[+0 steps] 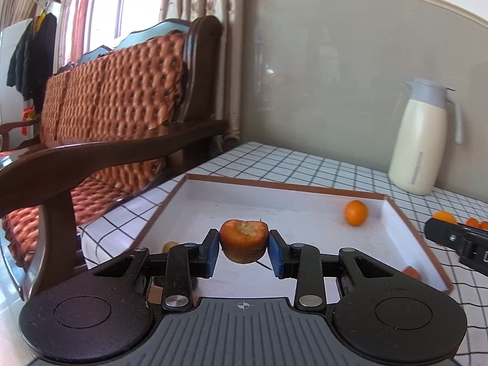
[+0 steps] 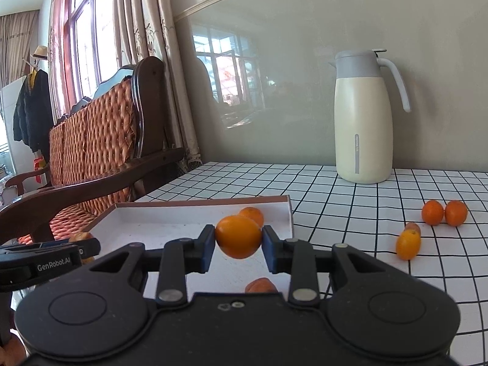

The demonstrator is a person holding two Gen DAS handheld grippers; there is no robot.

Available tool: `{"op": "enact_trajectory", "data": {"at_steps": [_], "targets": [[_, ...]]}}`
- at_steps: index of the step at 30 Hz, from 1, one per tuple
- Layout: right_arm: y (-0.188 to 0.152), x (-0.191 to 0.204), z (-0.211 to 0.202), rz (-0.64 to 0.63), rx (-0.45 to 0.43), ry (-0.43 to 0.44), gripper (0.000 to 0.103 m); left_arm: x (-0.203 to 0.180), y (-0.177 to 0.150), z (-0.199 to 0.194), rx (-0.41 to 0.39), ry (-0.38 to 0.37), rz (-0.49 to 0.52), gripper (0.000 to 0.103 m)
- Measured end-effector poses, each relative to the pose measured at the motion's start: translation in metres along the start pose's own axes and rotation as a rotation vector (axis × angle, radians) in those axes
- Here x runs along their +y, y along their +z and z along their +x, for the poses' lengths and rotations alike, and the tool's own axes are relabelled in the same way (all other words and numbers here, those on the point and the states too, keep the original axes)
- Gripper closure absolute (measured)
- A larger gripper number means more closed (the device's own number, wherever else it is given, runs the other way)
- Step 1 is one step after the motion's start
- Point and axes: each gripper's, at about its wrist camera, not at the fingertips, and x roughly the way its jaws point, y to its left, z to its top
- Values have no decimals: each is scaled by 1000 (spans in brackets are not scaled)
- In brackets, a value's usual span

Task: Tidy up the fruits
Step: 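Open the left tool over the box while the right tool releases its orange into it, then move both open tools from the box back toward the remaining oranges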

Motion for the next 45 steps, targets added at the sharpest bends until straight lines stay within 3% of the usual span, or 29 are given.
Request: {"op": "enact_trajectory", "data": {"at_steps": [12, 14, 15, 16, 17, 18, 19, 22, 31, 45], "targets": [[3, 6, 37, -26, 34, -71, 77, 10, 15, 35, 1, 64, 17, 68], [2, 7, 40, -38, 18, -99, 58, 12, 19, 44, 8, 89, 30, 68], [2, 7, 39, -42, 5, -118, 29, 12, 20, 50, 23, 91, 38, 66], [2, 7, 35, -41, -27, -137, 15, 12, 19, 55, 36, 95, 43, 59], [2, 6, 30, -39, -61, -147, 12, 12, 18, 58, 47, 106, 42, 26], [3, 7, 26, -39, -82, -150, 8, 12, 17, 58, 45, 122, 34, 2], [4, 6, 22, -37, -94, -149, 6, 11, 16, 54, 20, 128, 29, 0], [6, 3, 14, -35, -112, -138, 6, 3, 19, 39, -32, 117, 69, 0], [16, -9, -4, 15, -173, -108, 6, -4, 24, 5, -81, 108, 106, 0], [13, -32, -18, 84, -140, -112, 6, -18, 21, -3, -54, 47, 102, 0]]}}
